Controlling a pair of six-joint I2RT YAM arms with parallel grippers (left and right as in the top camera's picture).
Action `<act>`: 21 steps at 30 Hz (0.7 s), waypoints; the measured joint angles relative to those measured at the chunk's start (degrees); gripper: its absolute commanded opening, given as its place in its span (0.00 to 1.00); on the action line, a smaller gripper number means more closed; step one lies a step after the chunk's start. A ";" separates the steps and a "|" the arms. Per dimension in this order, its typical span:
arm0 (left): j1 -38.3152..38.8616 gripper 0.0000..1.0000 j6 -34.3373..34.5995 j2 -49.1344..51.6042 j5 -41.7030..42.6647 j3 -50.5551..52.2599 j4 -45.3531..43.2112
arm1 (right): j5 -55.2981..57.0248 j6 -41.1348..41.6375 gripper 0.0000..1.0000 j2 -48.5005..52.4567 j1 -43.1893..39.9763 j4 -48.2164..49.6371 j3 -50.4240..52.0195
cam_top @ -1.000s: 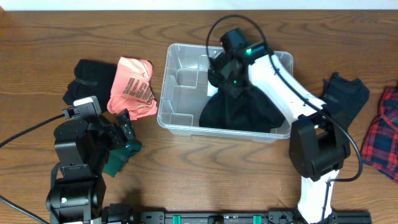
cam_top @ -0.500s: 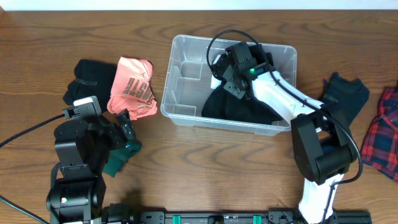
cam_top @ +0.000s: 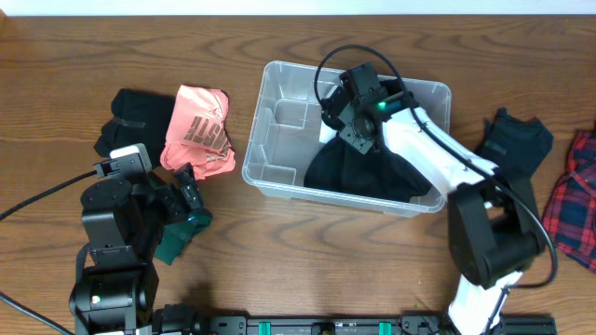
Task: Pack container
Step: 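Release the black garment and move the right gripper to the plaid shirt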
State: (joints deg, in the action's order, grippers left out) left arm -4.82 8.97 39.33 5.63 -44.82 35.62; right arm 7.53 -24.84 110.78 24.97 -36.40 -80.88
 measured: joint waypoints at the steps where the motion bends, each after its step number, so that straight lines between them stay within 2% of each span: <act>1: 0.00 0.98 0.00 0.00 0.00 0.00 0.02 | -0.04 1.75 0.95 -1.62 -0.28 -0.04 0.00; 2: 0.00 0.98 0.00 0.00 0.00 0.00 0.02 | -0.39 3.78 0.99 -3.72 -0.90 -0.17 0.00; 5: 0.00 0.98 0.02 0.00 0.00 0.00 0.04 | -1.03 10.91 0.99 -11.87 -5.49 -2.75 -0.13; 10: 0.00 0.98 0.00 0.00 0.00 0.00 0.02 | -1.18 23.26 0.99 -21.99 -21.79 -10.49 -2.03; 16: 0.00 0.98 0.00 0.00 0.00 0.00 0.04 | -4.72 31.89 0.99 -21.03 -42.01 -16.09 -0.39; 21: 0.00 0.98 0.00 0.00 0.00 0.00 0.04 | -6.62 34.40 0.99 -20.37 -56.83 -16.74 0.17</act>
State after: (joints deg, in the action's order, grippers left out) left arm -4.82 8.97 39.33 5.63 -44.82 35.66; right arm 0.91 9.56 90.41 -31.86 -53.15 -80.71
